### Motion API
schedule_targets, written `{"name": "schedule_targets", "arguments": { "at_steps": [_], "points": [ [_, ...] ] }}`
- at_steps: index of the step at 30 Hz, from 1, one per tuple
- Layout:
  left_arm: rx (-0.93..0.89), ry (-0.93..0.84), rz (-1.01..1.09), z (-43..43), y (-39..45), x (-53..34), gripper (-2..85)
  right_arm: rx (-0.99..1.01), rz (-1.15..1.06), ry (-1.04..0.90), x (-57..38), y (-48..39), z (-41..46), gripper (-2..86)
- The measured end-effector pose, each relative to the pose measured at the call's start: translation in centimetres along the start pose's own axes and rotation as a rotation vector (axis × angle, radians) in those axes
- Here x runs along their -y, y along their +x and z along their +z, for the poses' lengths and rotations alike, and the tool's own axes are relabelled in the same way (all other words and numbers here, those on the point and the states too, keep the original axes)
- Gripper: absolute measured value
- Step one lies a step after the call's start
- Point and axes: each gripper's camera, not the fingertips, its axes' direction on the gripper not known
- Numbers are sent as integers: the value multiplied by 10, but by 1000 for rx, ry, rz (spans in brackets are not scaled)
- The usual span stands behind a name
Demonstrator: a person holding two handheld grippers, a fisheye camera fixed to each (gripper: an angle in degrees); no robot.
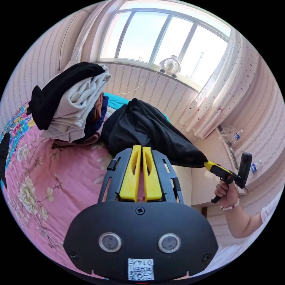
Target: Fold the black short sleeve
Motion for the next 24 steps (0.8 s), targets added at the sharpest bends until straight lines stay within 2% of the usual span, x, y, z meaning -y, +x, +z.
{"name": "schedule_targets", "arguments": {
  "at_steps": [5,7,9,14,18,22,24],
  "points": [
    [-95,135,-103,-127,-10,-66,-10,298,-172,34,13,-40,-37,1],
    [-32,228,-86,-197,-10,-100,-10,421,-225,18,21,-56,-35,1],
    [44,238,-97,-236,-14,-123,-10,531,-282,-9,30,-75,-23,0],
    [219,267,-191,-308,-33,-175,-10,601,-345,-180,43,-139,55,-1],
    [207,337,-340,-351,-60,-214,-10,628,-327,-245,49,-170,94,-1],
    [300,349,-329,-384,-66,-235,-10,627,-327,-337,44,-201,129,-1],
    [333,419,-350,-422,-80,-236,-10,656,-324,-350,50,-218,145,-1]
  ]
}}
